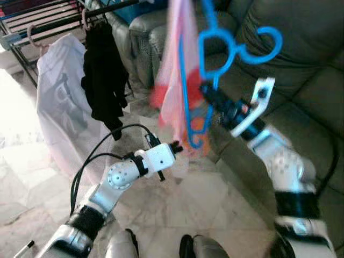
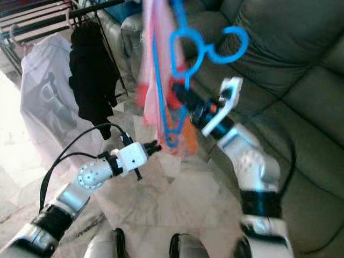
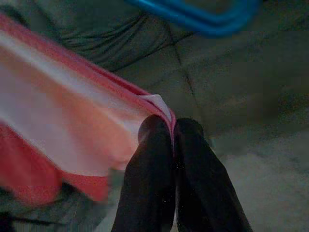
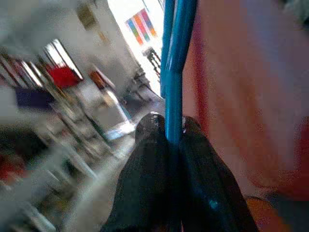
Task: Hang hanger
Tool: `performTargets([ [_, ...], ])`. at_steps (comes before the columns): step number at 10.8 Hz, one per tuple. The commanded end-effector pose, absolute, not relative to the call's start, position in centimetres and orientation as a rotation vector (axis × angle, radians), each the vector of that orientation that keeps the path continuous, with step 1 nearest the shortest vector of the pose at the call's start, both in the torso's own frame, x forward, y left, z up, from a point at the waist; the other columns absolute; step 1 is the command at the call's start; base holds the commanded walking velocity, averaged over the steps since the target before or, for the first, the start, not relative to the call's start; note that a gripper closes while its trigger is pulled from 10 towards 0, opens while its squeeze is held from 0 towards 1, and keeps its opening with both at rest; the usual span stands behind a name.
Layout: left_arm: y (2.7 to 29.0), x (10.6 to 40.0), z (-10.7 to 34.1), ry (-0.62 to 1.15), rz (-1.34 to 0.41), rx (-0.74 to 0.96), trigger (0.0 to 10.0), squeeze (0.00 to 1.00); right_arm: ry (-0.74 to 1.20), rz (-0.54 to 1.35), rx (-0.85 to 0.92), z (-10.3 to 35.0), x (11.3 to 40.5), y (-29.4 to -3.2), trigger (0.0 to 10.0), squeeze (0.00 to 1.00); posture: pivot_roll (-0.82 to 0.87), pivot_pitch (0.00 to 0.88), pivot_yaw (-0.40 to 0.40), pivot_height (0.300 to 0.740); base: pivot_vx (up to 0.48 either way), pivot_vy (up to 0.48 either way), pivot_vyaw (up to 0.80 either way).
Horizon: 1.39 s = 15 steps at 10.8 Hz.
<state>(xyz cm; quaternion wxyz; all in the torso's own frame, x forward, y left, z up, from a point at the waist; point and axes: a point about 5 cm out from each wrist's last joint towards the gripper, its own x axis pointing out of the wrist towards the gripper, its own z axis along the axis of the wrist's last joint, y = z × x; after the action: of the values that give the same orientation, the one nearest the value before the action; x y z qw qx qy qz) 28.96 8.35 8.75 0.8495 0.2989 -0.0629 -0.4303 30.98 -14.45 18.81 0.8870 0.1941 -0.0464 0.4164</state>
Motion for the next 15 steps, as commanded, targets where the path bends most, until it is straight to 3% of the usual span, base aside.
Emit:
performTargets([
  [1,8.6,29.1,8.5,-0.133,-0.895,0.651,10.0,0.0,-0.145,0.867,0.288,19.3,30.6,-14.4,10.0,0.0,-0.05,0.117,-0.062,0.74,0.0,0.0,0.0],
  [3,9.2,29.6,8.0,-0.108,-0.863,0.676,10.0,0.13,-0.151,0.83,0.123,18.1,29.7,-14.3,10.0,0.0,-0.05,0.121,-0.059,0.74,0.0,0.0,0.0],
  [4,9.4,29.8,7.7,-0.089,-0.853,0.667,10.0,0.67,-0.164,0.815,0.068,17.9,29.6,-14.2,10.0,0.0,-0.06,0.123,-0.058,0.74,0.0,0.0,0.0],
  [5,9.7,30.0,7.7,-0.077,-0.842,0.64,10.0,1.0,-0.177,0.815,0.04,17.6,29.2,-14.0,10.0,0.0,-0.06,0.123,-0.056,0.74,0.0,0.0,0.0],
  [15,12.4,30.6,7.0,-0.105,-0.621,0.647,10.0,1.0,-0.208,0.782,-0.017,14.5,28.3,-14.6,10.0,0.0,-0.05,0.137,-0.056,0.74,0.0,0.0,0.0],
])
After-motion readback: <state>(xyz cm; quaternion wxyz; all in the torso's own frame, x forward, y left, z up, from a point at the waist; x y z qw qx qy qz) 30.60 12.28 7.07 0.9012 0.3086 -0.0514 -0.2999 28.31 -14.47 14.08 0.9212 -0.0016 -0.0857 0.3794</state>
